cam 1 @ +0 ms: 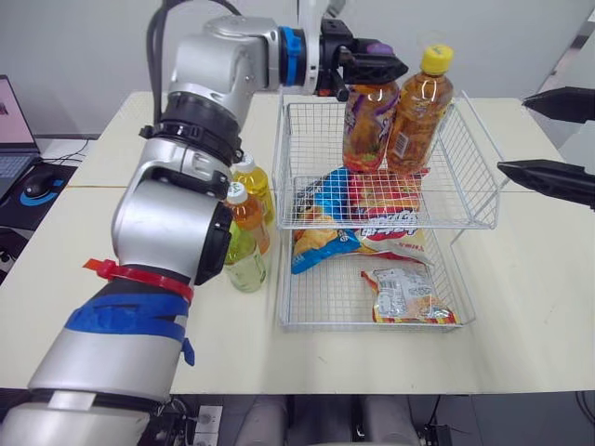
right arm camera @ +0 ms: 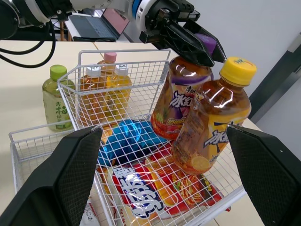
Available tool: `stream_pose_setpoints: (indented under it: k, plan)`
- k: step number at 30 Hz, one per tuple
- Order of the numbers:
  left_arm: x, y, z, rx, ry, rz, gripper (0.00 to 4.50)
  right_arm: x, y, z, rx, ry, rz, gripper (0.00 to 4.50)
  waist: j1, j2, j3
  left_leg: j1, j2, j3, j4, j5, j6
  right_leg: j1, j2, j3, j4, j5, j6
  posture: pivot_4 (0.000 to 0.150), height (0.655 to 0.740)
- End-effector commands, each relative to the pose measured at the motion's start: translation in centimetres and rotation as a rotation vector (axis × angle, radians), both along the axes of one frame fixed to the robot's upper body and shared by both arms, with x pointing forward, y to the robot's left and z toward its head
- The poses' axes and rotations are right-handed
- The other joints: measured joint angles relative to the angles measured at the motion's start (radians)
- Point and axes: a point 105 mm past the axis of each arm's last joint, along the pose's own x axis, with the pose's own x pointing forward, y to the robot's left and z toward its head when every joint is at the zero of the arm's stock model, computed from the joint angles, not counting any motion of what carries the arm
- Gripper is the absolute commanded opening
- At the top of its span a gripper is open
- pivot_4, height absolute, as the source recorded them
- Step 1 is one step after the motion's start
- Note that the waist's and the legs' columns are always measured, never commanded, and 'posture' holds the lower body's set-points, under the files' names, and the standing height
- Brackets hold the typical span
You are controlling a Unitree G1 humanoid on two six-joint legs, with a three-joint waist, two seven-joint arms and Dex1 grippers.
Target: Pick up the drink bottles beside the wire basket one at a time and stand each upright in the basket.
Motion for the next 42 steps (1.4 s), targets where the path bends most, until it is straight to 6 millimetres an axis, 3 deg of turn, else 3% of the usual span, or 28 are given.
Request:
stream_pose_setpoints:
  k: [1,8,18,22,30,40,42]
  plan:
    - [-0.6,-1.0,1.3,-0.016,-0.048,-0.024,1.39,-0.9,0.0,1.1,-0.014,-0.053,-0.012,4.5,0.0,0.0,0.0,0.0,0.0,0.0,0.0,0.0,0.0,0.0,0.0,0.0,0.0,0.0,0.0,0.15,0.74]
    - [-0.6,-0.3,1.1,-0.017,-0.007,-0.052,1.39,-1.0,-0.1,1.1,-0.013,-0.047,-0.03,4.5,-0.001,0.0,0.0,0.0,0.0,0.0,0.0,0.0,0.0,0.0,0.0,0.0,0.0,0.0,0.0,0.15,0.74]
    - [-1.3,2.4,3.1,-0.035,-0.04,-0.074,4.47,-0.8,-0.1,1.2,-0.016,-0.061,-0.038,4.5,-0.002,0.0,0.0,0.0,0.0,0.0,0.0,0.0,0.0,0.0,0.0,0.0,0.0,0.0,0.0,0.15,0.74]
    - [-2.3,4.5,4.0,-0.028,-0.06,-0.095,4.47,-0.8,0.1,1.3,-0.011,-0.067,-0.032,4.5,-0.004,0.0,0.0,0.0,0.0,-0.001,0.0,0.0,0.0,0.0,0.0,-0.001,0.0,0.0,0.0,0.15,0.74]
    - [-5.9,11.3,5.0,-0.029,-0.121,0.037,4.47,-0.6,1.0,1.3,0.012,-0.06,0.02,4.5,-0.013,0.001,0.0,0.001,0.001,-0.004,0.0,0.0,0.0,0.0,0.001,0.001,0.001,0.0,0.0,0.15,0.74]
    - [-8.7,21.2,3.2,-0.194,-0.174,0.54,4.47,0.0,2.9,0.1,0.014,-0.053,0.148,4.5,-0.008,0.001,0.0,0.002,0.001,-0.007,0.001,0.0,0.0,0.001,0.001,0.001,0.001,0.0,0.0,0.15,0.74]
    - [-8.6,25.2,2.1,-0.227,-0.206,0.748,4.47,0.1,4.1,-0.5,0.0,-0.027,0.225,4.5,-0.007,0.001,-0.001,0.003,0.001,-0.007,0.0,0.0,0.0,0.002,0.001,0.001,0.001,0.0,0.0,0.15,0.74]
